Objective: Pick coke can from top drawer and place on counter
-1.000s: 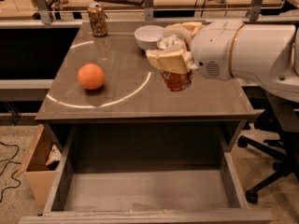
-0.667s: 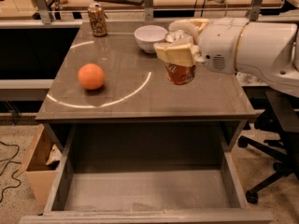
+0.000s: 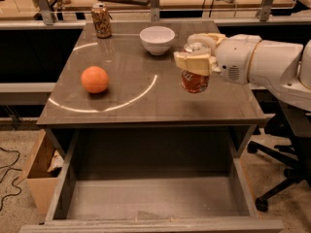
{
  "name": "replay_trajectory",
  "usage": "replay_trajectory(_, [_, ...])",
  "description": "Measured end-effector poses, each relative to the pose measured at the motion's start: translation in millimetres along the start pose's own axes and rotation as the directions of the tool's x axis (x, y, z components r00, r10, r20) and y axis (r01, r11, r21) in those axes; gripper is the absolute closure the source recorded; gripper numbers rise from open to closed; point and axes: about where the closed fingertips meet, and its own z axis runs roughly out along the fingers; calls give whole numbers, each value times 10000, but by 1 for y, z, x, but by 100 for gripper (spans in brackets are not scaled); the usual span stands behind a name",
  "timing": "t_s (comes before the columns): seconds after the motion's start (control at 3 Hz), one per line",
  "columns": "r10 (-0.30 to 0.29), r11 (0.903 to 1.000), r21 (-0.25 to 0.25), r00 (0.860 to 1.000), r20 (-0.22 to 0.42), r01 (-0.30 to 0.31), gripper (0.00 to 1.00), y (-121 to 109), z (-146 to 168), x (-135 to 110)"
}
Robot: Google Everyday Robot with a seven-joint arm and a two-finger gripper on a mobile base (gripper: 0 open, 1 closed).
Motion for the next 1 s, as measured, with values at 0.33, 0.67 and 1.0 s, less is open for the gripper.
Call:
replay_trajectory(0.33, [553,9984,68,9980,298,-555,100,-15,-2,30])
replay_trajectory(0.67, [869,9962,58,9948,523,-873,100,-20,-3,54])
replay_trajectory(1.0, [1121,9937,-26,9932,328,-1121,100,-18,0,79])
